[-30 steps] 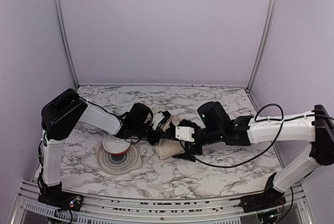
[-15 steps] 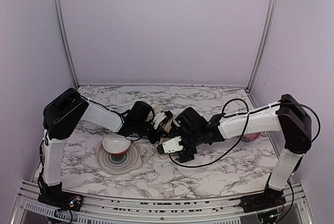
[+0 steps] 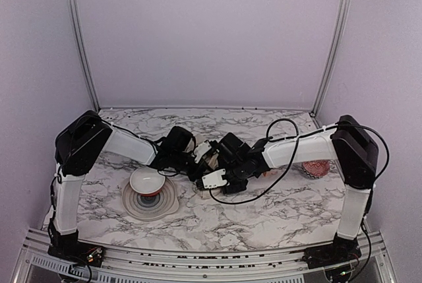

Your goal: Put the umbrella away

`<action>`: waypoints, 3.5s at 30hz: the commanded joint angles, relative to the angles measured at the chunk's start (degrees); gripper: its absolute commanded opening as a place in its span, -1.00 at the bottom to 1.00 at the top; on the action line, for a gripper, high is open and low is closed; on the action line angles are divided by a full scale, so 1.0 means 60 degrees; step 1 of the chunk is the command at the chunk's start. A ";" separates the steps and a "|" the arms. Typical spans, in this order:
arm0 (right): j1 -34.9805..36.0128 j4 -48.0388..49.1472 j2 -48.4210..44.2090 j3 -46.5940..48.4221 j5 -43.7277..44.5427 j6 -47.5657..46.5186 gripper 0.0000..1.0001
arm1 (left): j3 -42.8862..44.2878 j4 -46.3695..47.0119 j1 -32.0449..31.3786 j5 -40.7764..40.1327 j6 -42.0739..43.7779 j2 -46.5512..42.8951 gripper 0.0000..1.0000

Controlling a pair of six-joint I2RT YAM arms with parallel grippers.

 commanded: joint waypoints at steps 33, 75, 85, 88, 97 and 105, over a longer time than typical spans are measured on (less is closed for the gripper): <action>-0.0183 -0.3062 0.1142 0.0168 -0.5654 0.4695 -0.47 | -0.4393 0.0864 -0.0319 -0.3433 0.1350 -0.7420 0.14; -0.1536 -0.2922 0.0876 0.1461 -0.7349 0.5169 0.42 | -0.3788 -0.2829 -0.3772 -0.4209 0.4292 -0.2909 -0.59; -0.2810 -0.1479 -0.1975 -0.0094 -0.5475 0.6336 0.48 | -0.3030 -0.4449 -0.3106 -0.2152 0.3461 -0.2399 -0.83; -0.2784 -0.0198 -0.3448 -0.1117 -0.4490 0.6795 0.48 | -0.2718 -0.4771 -0.2614 -0.1015 0.3193 -0.2201 -0.84; 0.0193 0.3823 -0.7187 -0.5403 -0.2253 0.3005 0.72 | -0.1006 -0.6658 -0.1260 0.2380 0.2731 -0.0926 -0.82; 0.1525 0.3532 -0.5014 -0.4719 -0.0065 0.2457 0.77 | -0.0322 -0.7605 -0.1147 0.2513 0.2574 -0.0150 -0.81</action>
